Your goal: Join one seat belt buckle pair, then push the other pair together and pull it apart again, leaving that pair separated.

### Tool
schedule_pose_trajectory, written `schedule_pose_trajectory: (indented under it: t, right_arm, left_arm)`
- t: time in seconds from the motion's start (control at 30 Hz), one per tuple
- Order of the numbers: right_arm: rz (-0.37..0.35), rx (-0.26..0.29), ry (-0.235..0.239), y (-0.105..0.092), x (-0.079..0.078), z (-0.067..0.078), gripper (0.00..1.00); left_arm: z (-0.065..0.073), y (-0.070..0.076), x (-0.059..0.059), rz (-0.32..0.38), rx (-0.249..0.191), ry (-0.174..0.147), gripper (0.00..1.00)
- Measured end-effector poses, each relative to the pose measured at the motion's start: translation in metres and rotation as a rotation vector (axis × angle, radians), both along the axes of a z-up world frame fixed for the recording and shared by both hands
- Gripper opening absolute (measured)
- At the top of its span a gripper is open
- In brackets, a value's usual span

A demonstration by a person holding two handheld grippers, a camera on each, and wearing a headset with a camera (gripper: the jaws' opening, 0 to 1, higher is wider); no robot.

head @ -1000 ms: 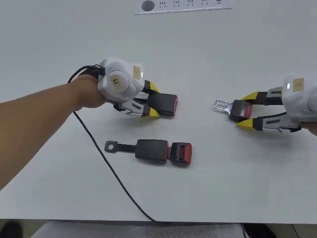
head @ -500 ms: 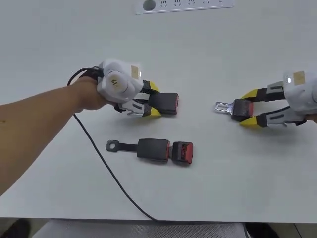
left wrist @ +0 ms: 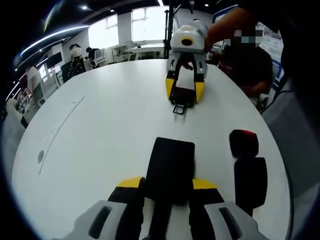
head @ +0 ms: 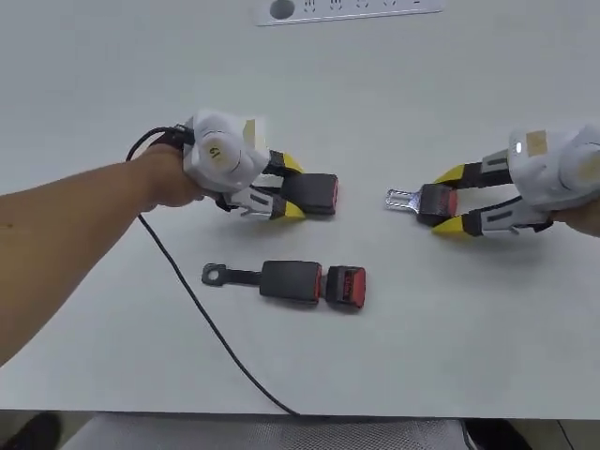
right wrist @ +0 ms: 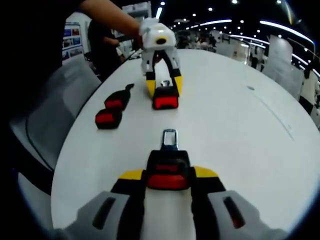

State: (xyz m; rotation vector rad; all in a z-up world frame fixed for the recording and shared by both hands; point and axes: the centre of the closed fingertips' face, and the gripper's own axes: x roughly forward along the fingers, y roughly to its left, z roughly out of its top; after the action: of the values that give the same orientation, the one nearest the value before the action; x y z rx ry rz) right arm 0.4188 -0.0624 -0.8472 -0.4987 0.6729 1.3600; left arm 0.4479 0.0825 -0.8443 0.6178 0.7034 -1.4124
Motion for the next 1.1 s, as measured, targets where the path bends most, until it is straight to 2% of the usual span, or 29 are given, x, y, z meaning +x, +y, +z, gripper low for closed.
schedule_pose_trajectory:
  t: [0.17,0.43,0.93,1.0,1.1]
  right_arm:
    - [0.026,-0.027,-0.001,0.017,0.0,-0.001,0.35]
    - [0.045,-0.026,-0.002,0.046,0.002,-0.003,0.35]
    - [0.076,-0.041,0.003,0.078,0.001,-0.004,0.35]
    - [0.091,-0.07,-0.001,0.077,0.0,-0.004,0.35]
    - [0.092,-0.078,0.002,0.075,-0.002,-0.004,0.35]
  left_arm:
    - [-0.001,0.0,0.0,0.008,-0.004,0.003,0.36]
    - [-0.002,-0.001,0.001,0.009,0.0,0.005,0.36]
    - [-0.002,-0.002,0.001,-0.005,0.011,0.002,0.36]
    - [-0.002,-0.001,0.001,-0.01,0.013,0.002,0.36]
    - [-0.001,-0.001,0.0,-0.014,0.014,-0.001,0.36]
